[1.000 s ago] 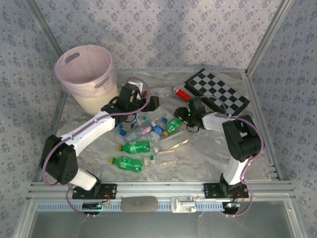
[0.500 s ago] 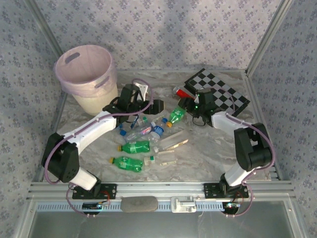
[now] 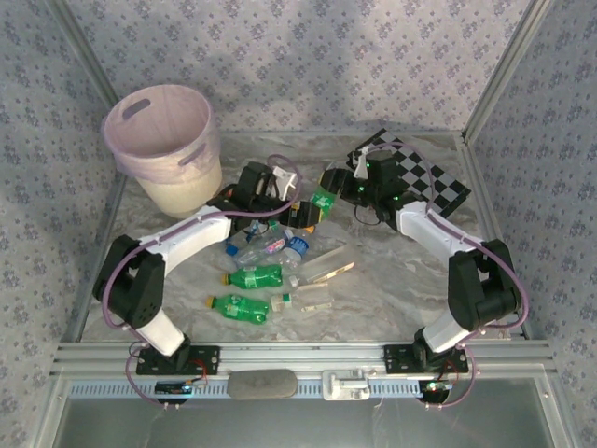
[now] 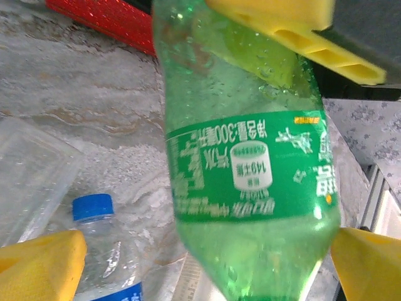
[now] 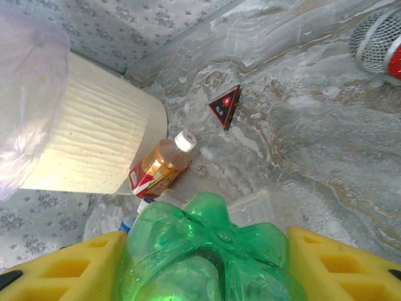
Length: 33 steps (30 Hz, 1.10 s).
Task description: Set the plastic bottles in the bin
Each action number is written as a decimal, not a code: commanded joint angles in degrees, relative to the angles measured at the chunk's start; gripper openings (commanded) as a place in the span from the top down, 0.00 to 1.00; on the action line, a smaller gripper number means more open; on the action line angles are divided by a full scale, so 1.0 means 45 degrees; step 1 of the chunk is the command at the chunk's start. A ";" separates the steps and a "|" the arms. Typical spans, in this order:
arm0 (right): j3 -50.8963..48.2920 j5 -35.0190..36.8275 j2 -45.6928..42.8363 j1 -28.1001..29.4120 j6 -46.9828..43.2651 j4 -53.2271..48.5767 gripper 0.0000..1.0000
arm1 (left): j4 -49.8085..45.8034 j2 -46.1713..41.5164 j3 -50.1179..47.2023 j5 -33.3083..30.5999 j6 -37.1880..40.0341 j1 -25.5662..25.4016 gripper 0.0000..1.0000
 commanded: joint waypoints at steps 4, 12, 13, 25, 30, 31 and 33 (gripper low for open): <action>0.0466 -0.0203 -0.0220 0.0262 -0.0272 -0.0350 0.49 | 0.0397 0.0447 0.0859 0.0819 -0.0189 -0.0205 0.01; 0.0416 -0.0142 -0.0200 0.0430 -0.0267 -0.0310 0.49 | 0.0597 0.0739 0.1075 0.0877 -0.0374 -0.0204 0.22; 0.0406 -0.0161 -0.0200 0.0433 -0.0253 -0.0304 0.49 | 0.0617 0.0768 0.1092 0.0911 -0.0385 -0.0198 0.25; 0.0377 -0.0239 -0.0259 0.0624 -0.0140 0.0001 0.50 | 0.0657 0.1103 0.1134 0.0937 -0.0649 -0.0224 0.25; 0.0361 -0.0182 -0.0316 0.0619 -0.0192 -0.0044 0.49 | 0.0696 0.0952 0.1046 0.0564 -0.0630 -0.0224 0.41; 0.0358 -0.0164 -0.0327 0.0613 -0.0174 -0.0064 0.46 | 0.0677 0.0901 0.1029 0.0431 -0.0610 -0.0207 0.42; 0.0351 -0.0139 -0.0371 0.0588 -0.0145 -0.0100 0.40 | 0.0603 0.0797 0.0998 0.0137 -0.0562 -0.0182 0.45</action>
